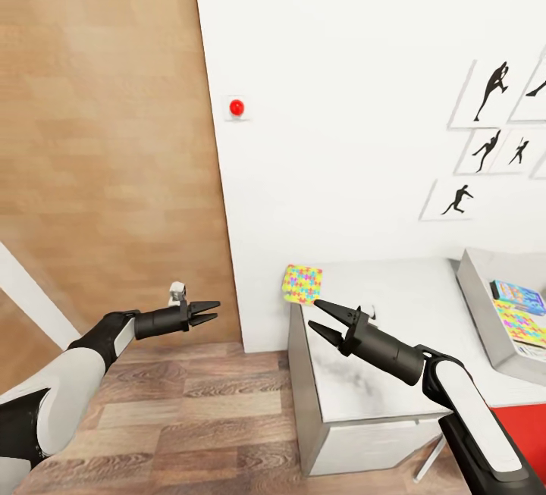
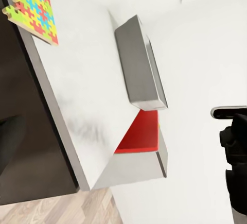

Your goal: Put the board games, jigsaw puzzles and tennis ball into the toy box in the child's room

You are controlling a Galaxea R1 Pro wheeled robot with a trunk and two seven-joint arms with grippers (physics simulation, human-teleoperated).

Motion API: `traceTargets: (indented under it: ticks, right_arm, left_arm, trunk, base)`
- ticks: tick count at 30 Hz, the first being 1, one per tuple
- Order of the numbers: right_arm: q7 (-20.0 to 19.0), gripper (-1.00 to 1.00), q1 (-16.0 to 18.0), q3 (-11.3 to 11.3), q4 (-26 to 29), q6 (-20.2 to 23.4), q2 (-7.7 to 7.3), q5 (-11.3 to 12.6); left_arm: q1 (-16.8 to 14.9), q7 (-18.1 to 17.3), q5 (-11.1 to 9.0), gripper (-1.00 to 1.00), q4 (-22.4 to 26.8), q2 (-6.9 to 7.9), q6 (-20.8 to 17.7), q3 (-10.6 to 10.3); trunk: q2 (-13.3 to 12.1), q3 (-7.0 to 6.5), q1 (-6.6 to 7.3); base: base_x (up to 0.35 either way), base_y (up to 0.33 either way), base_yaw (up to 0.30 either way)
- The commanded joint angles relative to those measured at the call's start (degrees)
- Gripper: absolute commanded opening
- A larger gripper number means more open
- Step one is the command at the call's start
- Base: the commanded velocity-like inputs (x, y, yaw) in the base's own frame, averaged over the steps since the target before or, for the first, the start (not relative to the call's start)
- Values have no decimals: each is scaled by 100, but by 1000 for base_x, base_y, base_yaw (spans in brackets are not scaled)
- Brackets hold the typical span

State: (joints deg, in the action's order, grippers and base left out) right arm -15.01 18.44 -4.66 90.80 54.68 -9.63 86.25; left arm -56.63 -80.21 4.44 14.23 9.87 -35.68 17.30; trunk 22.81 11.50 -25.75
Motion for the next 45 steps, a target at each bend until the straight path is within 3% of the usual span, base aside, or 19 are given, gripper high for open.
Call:
traceTargets:
  ticks: [1, 25, 45]
  right_arm:
    - [-49, 100, 5, -2, -1, 3, -1, -47]
    - [-46, 100, 7, 5, -1, -1, -3, -52]
    - [-23, 100, 8, 11, -1, -62, -3, -65]
  left_arm:
    - [-6, -30, 48, 100, 1, -1, -61, 36]
    - [-6, -30, 48, 100, 1, 6, -62, 45]
    - [-6, -30, 48, 100, 1, 6, -62, 43]
  trunk:
    - [11, 2, -4]
    - [11, -181, -4]
    - [11, -202, -4]
  base:
    - [0, 0, 73]
    - [0, 0, 110]
    - [0, 0, -199]
